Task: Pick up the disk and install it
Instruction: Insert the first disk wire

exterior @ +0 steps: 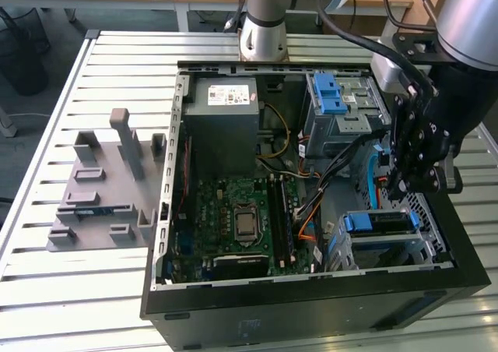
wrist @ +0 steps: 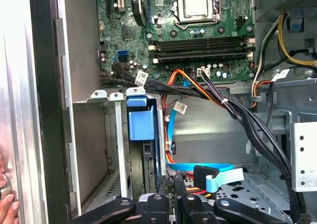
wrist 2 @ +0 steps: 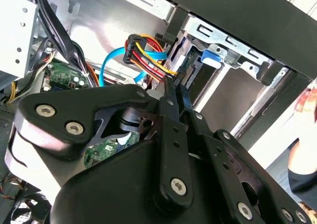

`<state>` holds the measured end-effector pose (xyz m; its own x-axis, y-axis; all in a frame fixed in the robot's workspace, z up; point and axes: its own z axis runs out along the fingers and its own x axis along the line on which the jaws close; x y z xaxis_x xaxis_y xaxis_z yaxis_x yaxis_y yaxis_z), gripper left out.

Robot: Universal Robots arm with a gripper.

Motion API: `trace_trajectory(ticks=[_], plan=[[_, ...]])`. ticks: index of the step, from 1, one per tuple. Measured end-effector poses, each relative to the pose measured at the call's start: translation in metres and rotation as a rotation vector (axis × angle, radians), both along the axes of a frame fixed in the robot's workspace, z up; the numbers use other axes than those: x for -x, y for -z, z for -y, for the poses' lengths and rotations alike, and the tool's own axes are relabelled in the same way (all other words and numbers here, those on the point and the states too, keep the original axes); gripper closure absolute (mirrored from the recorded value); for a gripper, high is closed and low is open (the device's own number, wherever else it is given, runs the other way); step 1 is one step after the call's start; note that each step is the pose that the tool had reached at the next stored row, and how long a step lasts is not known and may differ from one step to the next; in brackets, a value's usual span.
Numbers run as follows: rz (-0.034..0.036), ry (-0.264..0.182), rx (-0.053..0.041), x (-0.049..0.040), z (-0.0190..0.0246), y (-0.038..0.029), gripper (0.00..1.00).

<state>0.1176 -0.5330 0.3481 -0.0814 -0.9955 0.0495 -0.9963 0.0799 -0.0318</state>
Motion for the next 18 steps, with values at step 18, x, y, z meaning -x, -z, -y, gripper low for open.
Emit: trace_trajectory(ticks=[18], plan=[[-0.0234,0.001,-0.0177,-0.0032,0.0155,0.0063,0.84]])
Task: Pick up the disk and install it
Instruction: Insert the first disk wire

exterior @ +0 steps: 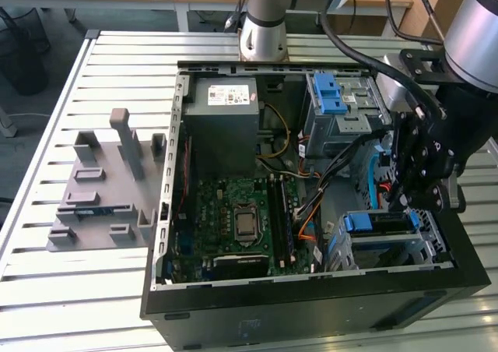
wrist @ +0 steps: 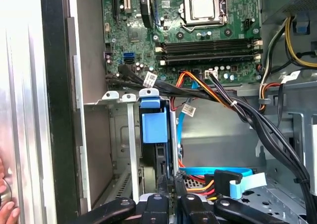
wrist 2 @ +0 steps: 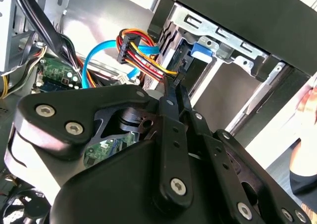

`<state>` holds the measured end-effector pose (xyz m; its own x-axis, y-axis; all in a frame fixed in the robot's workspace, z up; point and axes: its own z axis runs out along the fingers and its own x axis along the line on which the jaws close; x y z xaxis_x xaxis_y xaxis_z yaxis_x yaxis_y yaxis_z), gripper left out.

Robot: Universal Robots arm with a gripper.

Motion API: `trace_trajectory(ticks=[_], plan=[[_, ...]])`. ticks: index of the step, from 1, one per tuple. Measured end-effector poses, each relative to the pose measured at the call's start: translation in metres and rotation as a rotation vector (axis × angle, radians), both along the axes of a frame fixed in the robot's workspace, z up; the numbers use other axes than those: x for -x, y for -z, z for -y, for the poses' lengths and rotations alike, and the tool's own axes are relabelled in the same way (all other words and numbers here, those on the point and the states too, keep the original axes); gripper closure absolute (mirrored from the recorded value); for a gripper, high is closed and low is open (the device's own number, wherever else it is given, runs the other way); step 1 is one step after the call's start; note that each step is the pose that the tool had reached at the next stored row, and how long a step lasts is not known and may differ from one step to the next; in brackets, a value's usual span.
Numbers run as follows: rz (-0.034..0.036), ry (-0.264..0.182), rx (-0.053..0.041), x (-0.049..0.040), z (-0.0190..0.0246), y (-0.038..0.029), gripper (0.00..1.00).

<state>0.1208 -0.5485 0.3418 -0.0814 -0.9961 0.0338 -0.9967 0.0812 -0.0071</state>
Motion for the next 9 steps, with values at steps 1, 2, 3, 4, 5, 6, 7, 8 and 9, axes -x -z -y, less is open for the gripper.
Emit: trace_trajectory(ticks=[1,2,3,4,5,6,7,8,9], plan=[[-0.0013,0.000,0.0000,-0.0012,0.0002,0.0002,0.84],[-0.0022,0.001,0.0000,-0.0021,0.0005,0.0004,0.84],[-0.0030,0.001,-0.0002,-0.0030,0.0009,0.0009,0.84],[-0.0034,0.001,-0.0007,-0.0032,0.0010,0.0016,0.84],[-0.0037,0.001,-0.0006,-0.0031,0.0010,0.0024,0.84],[-0.0041,0.001,-0.0002,-0.0031,0.0010,0.0031,0.84],[-0.0042,0.002,-0.0002,-0.0031,0.0010,0.0036,0.84],[-0.0044,0.002,0.0000,-0.0032,0.0010,0.0038,0.84],[-0.0046,0.002,0.0000,-0.0032,0.0010,0.0040,0.84]])
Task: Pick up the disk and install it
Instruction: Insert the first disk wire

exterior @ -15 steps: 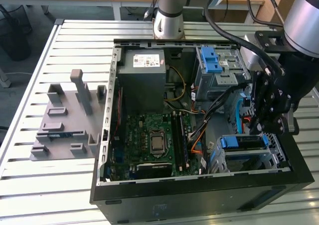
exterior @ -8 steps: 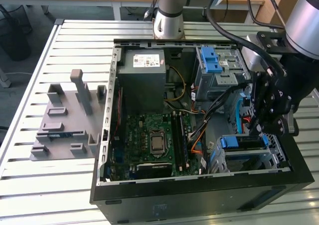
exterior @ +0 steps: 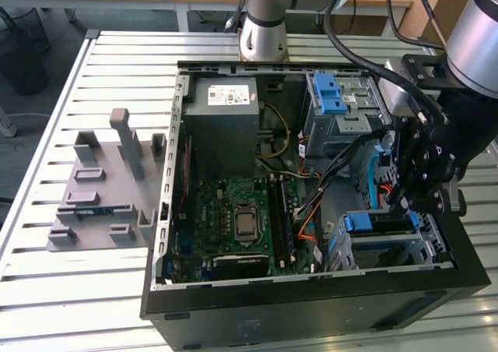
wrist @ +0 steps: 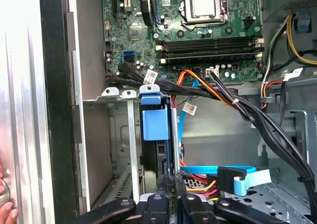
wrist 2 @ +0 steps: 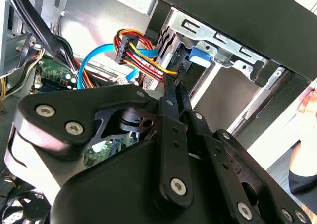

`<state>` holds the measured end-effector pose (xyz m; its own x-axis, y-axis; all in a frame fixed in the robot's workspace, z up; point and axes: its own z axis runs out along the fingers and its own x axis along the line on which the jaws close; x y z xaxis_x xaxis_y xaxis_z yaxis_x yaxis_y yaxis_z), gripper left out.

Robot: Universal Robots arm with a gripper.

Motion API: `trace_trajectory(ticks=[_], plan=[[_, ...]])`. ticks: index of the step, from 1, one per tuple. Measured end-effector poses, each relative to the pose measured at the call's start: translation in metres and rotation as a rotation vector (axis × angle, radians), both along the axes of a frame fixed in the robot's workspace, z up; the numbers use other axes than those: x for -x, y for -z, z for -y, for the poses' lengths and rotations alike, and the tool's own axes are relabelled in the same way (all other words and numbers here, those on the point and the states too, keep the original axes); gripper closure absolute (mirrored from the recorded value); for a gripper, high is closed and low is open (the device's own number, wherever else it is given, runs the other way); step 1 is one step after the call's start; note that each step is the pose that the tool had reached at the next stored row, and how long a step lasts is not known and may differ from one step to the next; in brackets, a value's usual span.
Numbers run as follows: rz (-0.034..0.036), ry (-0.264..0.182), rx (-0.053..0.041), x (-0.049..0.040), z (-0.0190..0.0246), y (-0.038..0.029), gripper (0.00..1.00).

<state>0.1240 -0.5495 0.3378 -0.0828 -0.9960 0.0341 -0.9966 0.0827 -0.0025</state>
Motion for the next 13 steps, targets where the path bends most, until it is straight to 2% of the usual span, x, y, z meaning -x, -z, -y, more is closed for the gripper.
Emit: trace_trajectory(ticks=[13], plan=[[-0.0033,0.000,-0.0005,0.0000,0.0003,0.0027,0.84]])
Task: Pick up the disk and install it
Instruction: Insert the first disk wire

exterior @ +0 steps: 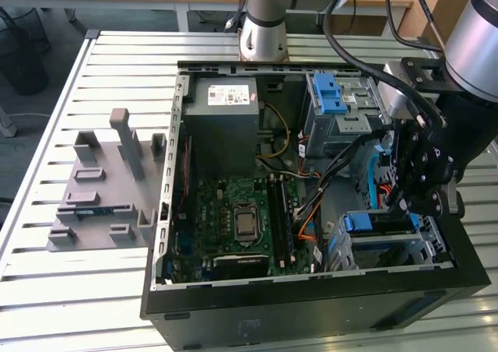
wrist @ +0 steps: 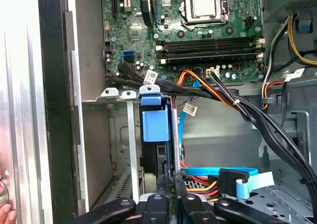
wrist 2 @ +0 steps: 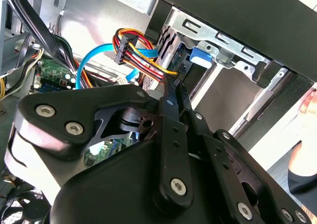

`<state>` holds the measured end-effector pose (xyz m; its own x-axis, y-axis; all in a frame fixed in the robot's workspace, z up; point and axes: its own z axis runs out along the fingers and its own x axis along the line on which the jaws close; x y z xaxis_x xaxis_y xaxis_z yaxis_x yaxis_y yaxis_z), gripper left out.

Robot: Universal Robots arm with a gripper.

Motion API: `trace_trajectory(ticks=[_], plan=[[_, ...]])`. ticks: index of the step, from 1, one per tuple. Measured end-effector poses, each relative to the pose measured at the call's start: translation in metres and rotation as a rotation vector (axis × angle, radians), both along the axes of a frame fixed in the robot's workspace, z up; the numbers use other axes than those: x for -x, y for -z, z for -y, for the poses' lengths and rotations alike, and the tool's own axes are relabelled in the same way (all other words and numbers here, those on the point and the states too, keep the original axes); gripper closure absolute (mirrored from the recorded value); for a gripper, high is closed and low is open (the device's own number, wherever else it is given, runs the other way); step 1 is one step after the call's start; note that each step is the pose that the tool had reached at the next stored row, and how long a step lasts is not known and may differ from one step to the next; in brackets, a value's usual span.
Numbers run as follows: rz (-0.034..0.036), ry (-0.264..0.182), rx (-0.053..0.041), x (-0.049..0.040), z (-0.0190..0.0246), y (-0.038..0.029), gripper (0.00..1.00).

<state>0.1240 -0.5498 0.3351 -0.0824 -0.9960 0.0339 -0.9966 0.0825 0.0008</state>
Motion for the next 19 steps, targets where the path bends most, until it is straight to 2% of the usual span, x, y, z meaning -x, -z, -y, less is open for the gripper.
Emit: trace_trajectory(ticks=[19], plan=[[-0.0008,-0.002,-0.0002,0.0000,0.0012,0.0006,0.84]])
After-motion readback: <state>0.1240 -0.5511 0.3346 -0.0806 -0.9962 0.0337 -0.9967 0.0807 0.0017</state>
